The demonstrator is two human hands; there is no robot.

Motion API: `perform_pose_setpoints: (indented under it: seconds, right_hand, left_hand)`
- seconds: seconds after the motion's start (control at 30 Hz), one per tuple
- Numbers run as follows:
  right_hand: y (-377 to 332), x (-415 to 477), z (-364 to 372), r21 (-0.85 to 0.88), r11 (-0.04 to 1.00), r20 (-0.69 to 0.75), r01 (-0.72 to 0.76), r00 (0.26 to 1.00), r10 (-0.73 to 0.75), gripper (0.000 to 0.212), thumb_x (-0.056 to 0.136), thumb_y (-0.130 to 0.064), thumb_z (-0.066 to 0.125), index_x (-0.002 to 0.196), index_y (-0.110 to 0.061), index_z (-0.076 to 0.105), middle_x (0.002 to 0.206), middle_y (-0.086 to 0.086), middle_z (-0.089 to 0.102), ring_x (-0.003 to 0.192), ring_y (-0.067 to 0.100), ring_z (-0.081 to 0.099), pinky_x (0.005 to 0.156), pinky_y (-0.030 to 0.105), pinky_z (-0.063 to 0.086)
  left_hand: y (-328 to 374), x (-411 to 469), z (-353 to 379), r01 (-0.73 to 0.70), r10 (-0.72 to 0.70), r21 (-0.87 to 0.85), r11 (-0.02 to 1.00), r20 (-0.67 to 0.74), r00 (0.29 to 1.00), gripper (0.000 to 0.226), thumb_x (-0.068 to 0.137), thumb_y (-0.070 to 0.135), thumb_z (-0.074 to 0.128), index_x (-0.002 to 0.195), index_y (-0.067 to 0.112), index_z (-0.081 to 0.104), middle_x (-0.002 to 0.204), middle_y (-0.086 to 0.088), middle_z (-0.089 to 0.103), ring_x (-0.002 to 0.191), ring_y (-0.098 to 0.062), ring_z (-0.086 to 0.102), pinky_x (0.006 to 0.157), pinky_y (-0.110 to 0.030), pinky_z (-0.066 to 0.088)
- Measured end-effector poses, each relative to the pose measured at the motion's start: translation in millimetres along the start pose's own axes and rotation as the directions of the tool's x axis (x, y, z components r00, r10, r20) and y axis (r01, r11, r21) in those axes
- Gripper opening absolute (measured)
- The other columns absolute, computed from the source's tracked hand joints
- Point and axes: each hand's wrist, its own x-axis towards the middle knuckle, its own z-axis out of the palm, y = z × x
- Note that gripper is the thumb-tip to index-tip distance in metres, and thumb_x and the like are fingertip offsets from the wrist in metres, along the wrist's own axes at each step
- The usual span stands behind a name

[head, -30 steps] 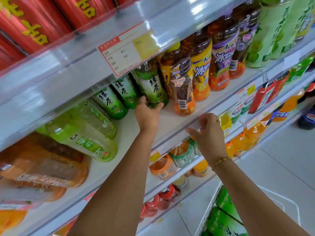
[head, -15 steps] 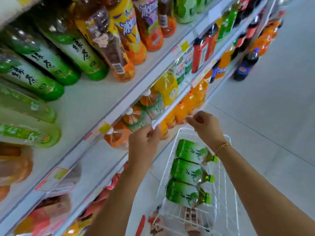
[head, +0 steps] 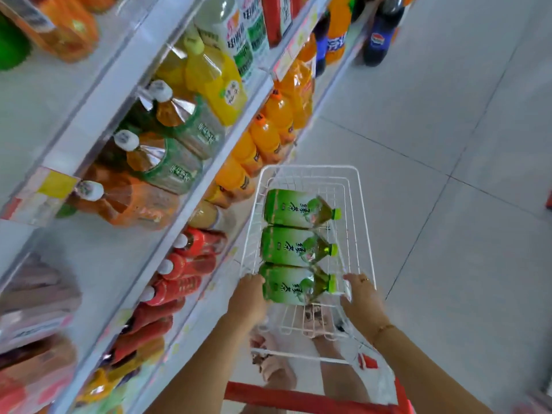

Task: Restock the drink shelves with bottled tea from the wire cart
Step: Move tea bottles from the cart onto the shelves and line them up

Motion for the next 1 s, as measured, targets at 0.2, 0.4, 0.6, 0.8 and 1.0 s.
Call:
perform_pose_setpoints:
  seconds: [0.2,0.4,0.6,0.8,1.0]
  right_hand:
    - [-9.1,31.9,15.3,0.111,0.983,0.211,-0.145,0.970,0.120,0.042,0.092,-0.011,0.050,0.133,-0.004,0.044,0.126,0.015,0.056,0.111,0.027,0.056,0.093,0.034,0.046]
    - [8.3,65.3,56.3,0.612,0.667,0.380,-0.425,0.898,0.222,0.028,0.092,0.002,0.047,0.120,0.009,0.051,0.088,0.011,0.063,0.083,0.028,0.063,0.076,0.035,0.055]
    - [10.8,60.7,68.3,0.637,0.682,0.222,-0.359,0.933,0.283,0.030,0.088,-0.025,0.063,0.109,-0.007,0.050,0.079,0.007,0.061,0.059,0.015,0.053,0.054,0.026,0.044]
    - [-23.0,18.4,47.5,0.299,0.954,-0.001,0.000,1.000,0.001,0.021,0.088,-0.032,0.061,0.087,-0.014,0.050,0.067,-0.002,0.055,0.050,0.008,0.047,0.036,0.014,0.033]
    - [-74.7,-18.3,0.6,-0.113,0.906,0.089,0.408,0.912,-0.400,0.027,0.086,-0.035,0.062,0.099,-0.018,0.044,0.077,-0.006,0.057,0.068,0.012,0.057,0.059,0.022,0.048]
  left_hand:
    - [-9.1,3.0,0.9,-0.082,0.079,-0.038,0.996,-0.072,0.994,0.030,0.088,0.018,0.059,0.117,0.012,0.057,0.118,-0.005,0.055,0.105,-0.019,0.056,0.085,-0.026,0.043]
    - [-19.0,8.3,6.7,-0.136,0.126,-0.071,0.988,-0.126,0.984,0.038,0.087,0.016,0.062,0.124,0.013,0.055,0.125,-0.003,0.056,0.112,-0.016,0.055,0.096,-0.026,0.044]
    - [-7.6,19.6,11.8,-0.072,0.068,-0.136,0.988,-0.035,0.997,0.053,0.081,0.021,0.069,0.130,0.014,0.049,0.129,-0.006,0.052,0.115,-0.020,0.052,0.095,-0.028,0.040]
    - [21.4,23.4,2.5,-0.150,0.166,-0.216,0.965,0.060,0.984,0.086,0.071,0.010,0.079,0.144,0.018,0.034,0.139,-0.008,0.046,0.125,-0.022,0.048,0.103,-0.033,0.040]
    - [18.6,-1.4,-25.7,-0.281,0.307,-0.209,0.937,0.107,0.946,0.092,0.070,0.009,0.080,0.146,0.025,0.031,0.144,-0.006,0.041,0.132,-0.021,0.041,0.110,-0.035,0.033]
